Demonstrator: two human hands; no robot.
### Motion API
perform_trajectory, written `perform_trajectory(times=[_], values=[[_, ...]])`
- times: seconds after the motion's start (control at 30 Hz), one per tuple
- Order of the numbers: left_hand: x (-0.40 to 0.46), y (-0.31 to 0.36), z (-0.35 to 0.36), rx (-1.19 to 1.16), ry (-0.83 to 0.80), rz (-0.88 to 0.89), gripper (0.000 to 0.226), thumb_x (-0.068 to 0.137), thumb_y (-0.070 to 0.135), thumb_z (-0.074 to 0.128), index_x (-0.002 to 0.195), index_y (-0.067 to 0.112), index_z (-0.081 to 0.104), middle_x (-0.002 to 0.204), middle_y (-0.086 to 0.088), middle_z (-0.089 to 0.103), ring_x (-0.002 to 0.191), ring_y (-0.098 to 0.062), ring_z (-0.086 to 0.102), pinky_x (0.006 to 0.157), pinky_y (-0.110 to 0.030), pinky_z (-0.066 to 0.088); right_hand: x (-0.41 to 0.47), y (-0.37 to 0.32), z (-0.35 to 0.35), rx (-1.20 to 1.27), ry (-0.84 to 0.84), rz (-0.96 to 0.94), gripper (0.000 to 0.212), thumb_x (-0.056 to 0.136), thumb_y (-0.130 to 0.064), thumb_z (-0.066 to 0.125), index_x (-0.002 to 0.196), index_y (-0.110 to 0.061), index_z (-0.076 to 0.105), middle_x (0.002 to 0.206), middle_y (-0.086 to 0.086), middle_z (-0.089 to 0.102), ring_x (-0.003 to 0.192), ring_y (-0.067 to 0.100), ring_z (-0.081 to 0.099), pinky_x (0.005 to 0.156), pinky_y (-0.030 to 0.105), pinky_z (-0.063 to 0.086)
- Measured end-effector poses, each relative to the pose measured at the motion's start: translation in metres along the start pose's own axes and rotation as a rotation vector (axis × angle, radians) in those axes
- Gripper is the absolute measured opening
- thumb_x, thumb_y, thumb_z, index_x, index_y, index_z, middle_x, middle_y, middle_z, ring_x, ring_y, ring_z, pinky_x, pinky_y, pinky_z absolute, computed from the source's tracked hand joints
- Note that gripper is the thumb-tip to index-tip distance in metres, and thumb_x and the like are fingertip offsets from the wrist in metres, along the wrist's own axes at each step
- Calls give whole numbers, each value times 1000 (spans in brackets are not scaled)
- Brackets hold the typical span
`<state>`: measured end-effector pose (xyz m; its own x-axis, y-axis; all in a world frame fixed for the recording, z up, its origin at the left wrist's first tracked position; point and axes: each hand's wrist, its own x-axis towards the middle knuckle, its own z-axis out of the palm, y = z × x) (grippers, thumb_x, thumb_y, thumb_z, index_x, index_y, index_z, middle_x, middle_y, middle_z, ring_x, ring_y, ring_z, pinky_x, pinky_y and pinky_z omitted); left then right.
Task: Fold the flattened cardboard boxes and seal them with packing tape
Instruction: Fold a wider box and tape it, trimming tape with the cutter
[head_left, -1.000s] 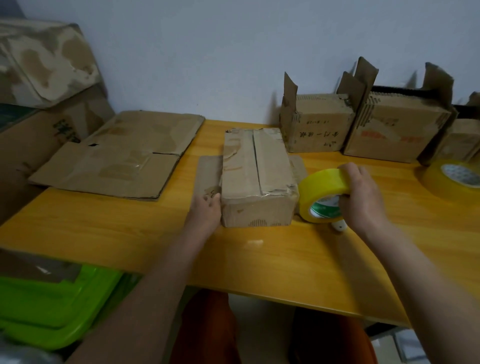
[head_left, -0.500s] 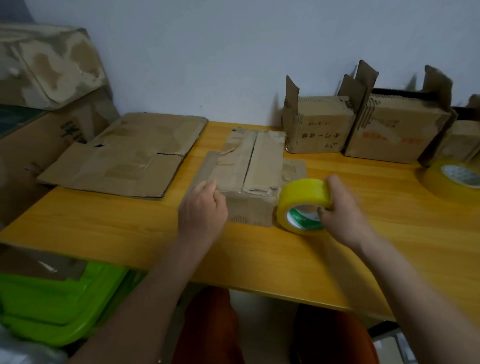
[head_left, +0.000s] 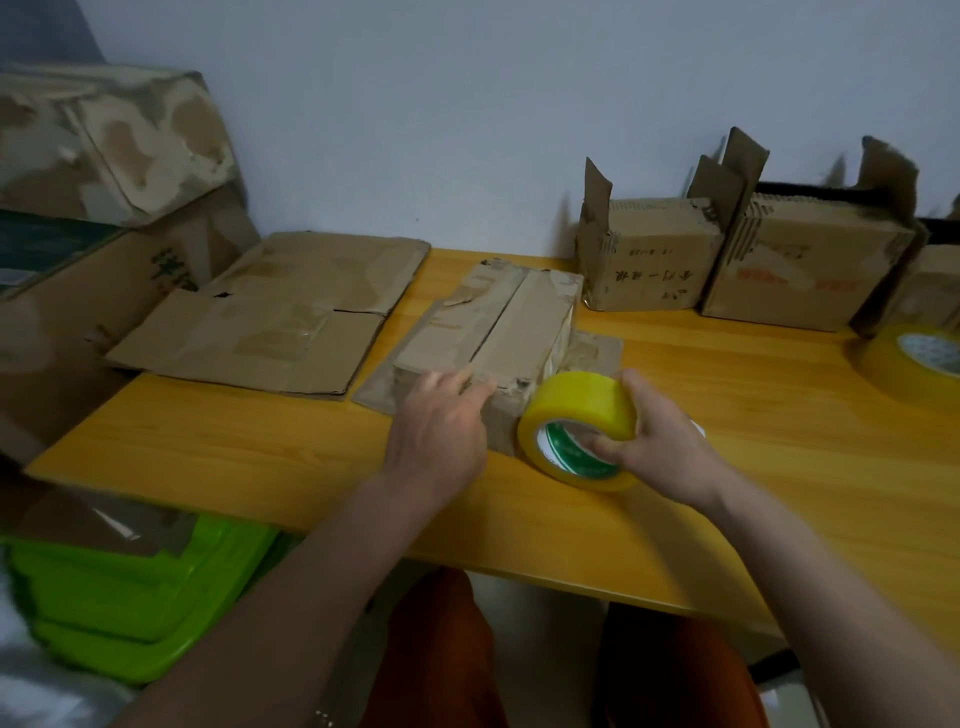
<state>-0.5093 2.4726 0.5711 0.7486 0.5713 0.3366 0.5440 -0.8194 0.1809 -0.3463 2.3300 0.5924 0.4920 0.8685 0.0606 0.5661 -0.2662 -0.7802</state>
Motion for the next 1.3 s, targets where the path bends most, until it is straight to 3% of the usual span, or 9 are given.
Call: perform_trajectory(times=[0.2, 0.4, 0.5, 0.63, 0.93, 1.03, 1.13, 1.2, 1.3], values=[[15, 22, 1, -222, 116, -283, 29, 97, 45, 48, 98, 16, 53, 97, 2, 54, 105, -18, 48, 79, -31, 38, -14, -9, 0, 276, -78, 63, 26, 85, -40, 61, 108, -32, 51, 101, -20, 55, 97, -2, 56, 66, 5, 43], [21, 17, 3, -249, 42, -349, 71, 85, 58, 61, 143, 22, 42, 145, 0, 46, 136, -19, 37, 103, -35, 37, -13, -9, 8, 192, -91, 74, 32, 88, -49, 47, 104, -22, 51, 94, -10, 56, 87, 4, 56, 69, 15, 44], [20, 13, 3, -229, 10, -317, 74, 86, 58, 60, 146, 18, 41, 153, -1, 38, 142, -18, 29, 112, -35, 28, -11, -10, 3, 121, -133, 124, 65, 76, -67, 40, 112, -15, 53, 106, 1, 59, 100, 16, 57, 90, 39, 49], [22, 5, -1, -277, -33, -283, 78, 84, 56, 64, 146, 17, 39, 151, -2, 39, 140, -19, 32, 112, -35, 31, -17, -14, 3, 207, -205, 150, 63, 81, -62, 42, 124, -18, 52, 125, 0, 57, 113, 14, 54, 102, 40, 45], [33, -11, -5, -354, -149, -253, 101, 71, 58, 74, 151, 26, 23, 150, 12, 41, 140, -14, 28, 108, -34, 30, -31, -23, 13, 429, -380, 155, 20, 92, -29, 57, 108, -16, 60, 87, -1, 69, 77, 10, 66, 73, 23, 55], [35, -8, -5, -327, -157, -307, 113, 59, 65, 78, 151, 25, 25, 151, 14, 38, 146, -20, 18, 114, -42, 26, -15, 5, 5, 279, -20, 167, 19, 95, -25, 56, 84, -11, 63, 70, 2, 64, 67, 14, 59, 64, 29, 49], [35, -8, -4, -309, -151, -310, 111, 60, 63, 78, 151, 24, 25, 151, 13, 38, 147, -22, 15, 115, -43, 23, 13, 53, -10, -285, 344, 350, 21, 96, -30, 54, 100, -10, 61, 102, 11, 61, 95, 26, 55, 83, 41, 47], [33, -11, -3, -309, -164, -302, 111, 61, 63, 78, 151, 26, 25, 152, 14, 37, 147, -22, 15, 115, -43, 24, 19, 80, -13, -511, 313, 507, 36, 97, -32, 50, 118, -3, 53, 121, 20, 49, 114, 36, 44, 94, 42, 39], [33, -13, -6, -313, -177, -282, 111, 61, 64, 77, 151, 26, 24, 152, 15, 37, 148, -23, 12, 115, -44, 23, 24, 105, -15, -546, 292, 586, 32, 95, -34, 52, 102, -3, 57, 106, 20, 57, 97, 37, 51, 81, 41, 43]])
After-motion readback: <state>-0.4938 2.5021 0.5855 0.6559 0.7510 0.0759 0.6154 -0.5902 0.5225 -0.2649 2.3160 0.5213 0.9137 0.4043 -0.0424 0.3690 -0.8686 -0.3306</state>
